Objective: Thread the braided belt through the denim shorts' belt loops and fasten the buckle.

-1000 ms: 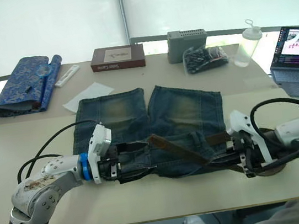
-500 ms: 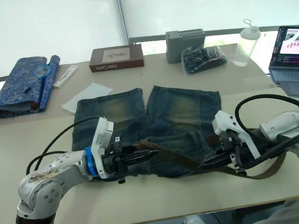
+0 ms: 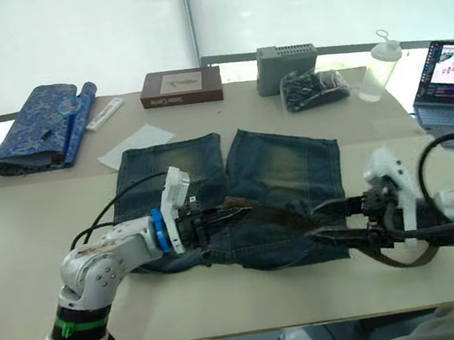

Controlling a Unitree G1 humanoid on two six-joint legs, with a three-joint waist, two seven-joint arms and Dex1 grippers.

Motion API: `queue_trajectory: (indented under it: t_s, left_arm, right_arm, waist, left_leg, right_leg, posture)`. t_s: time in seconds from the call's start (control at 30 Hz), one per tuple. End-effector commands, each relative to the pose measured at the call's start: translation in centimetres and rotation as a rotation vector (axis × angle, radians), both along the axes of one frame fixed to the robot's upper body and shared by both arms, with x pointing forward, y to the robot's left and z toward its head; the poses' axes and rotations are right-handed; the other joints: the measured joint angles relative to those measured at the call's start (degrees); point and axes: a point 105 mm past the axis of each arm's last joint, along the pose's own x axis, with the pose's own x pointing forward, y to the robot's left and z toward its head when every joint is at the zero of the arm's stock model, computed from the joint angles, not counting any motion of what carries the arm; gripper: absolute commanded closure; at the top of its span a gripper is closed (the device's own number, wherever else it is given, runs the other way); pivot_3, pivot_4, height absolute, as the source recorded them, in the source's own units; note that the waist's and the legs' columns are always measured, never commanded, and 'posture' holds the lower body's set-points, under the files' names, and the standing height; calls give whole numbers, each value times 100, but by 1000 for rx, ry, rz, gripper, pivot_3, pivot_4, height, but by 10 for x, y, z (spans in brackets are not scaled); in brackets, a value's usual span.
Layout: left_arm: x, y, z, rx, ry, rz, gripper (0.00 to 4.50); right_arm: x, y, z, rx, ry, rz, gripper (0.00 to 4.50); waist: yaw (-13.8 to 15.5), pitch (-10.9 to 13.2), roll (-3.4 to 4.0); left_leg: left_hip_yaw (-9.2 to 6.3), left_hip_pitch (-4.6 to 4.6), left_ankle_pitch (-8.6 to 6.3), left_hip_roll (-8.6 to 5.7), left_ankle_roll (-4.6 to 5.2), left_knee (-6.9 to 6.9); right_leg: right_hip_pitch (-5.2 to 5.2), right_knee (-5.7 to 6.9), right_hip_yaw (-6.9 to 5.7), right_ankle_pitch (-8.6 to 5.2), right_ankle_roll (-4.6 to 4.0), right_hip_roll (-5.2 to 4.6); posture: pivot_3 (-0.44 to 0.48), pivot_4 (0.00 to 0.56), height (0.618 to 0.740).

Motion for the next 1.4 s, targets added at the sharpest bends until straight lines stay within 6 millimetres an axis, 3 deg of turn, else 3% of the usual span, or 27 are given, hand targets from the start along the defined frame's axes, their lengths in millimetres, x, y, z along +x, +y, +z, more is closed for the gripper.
queue_trajectory:
  t_s: [0.03, 0.13, 0.23, 0.57, 1.0, 1.2, 1.4]
  left_arm:
    - [10, -10, 16, -98, 69, 2, 4500]
    - [13, -17, 23, -159, 143, -21, 4500]
    - [6, -12, 30, -213, 226, -94, 4500]
    - [-7, 3, 29, -172, 263, -156, 4500]
    - [-4, 12, 32, -196, 271, -94, 4500]
    - [-3, 14, 35, -231, 283, -78, 4500]
    - [2, 16, 48, -339, 335, -80, 4500]
  right_arm:
    - [-10, 24, 0, 87, -25, -41, 1421]
    - [-4, 36, -18, 109, -10, -142, 1421]
    - [17, 39, -30, 213, 2, -312, 1421]
    - [20, 64, -3, 578, 68, -266, 1421]
    - [19, 63, 5, 649, 114, -211, 1421]
    - [20, 67, 3, 641, 126, -196, 3249]
    - [14, 88, -13, 547, 135, -152, 3249]
  waist:
    - [-15, 0, -1]
    - [-56, 0, -1]
    - [-116, -2, 3]
    - [-92, -3, 7]
    - [-100, -3, 7]
    - [-96, -3, 7]
    - [-97, -3, 6]
  left_leg:
    - [-4, 1, 0, 1, 0, 0]
    - [-6, 1, 1, -3, 1, 0]
    - [-6, 0, 1, -4, 1, 0]
    - [-8, -3, 1, -6, 1, -2]
    - [-9, -4, 1, -4, 1, -2]
    - [-8, -5, 1, -4, 1, -2]
    - [-8, -5, 1, -4, 1, -2]
  right_leg:
    - [2, 1, -2, 0, -1, 2]
    - [2, 1, -1, -1, -2, 1]
    - [-2, 0, 3, -1, -2, 1]
    - [-2, -2, 3, -9, -16, -1]
    - [-4, -3, 2, -16, -30, 1]
    - [-4, -5, 3, -17, -32, 0]
    - [-5, -6, 3, -16, -31, 0]
  posture:
    - [0, 150, 718]
    - [0, 150, 718]
    - [0, 150, 718]
    - [0, 150, 718]
    - [0, 150, 718]
    - [0, 150, 718]
    - [0, 150, 718]
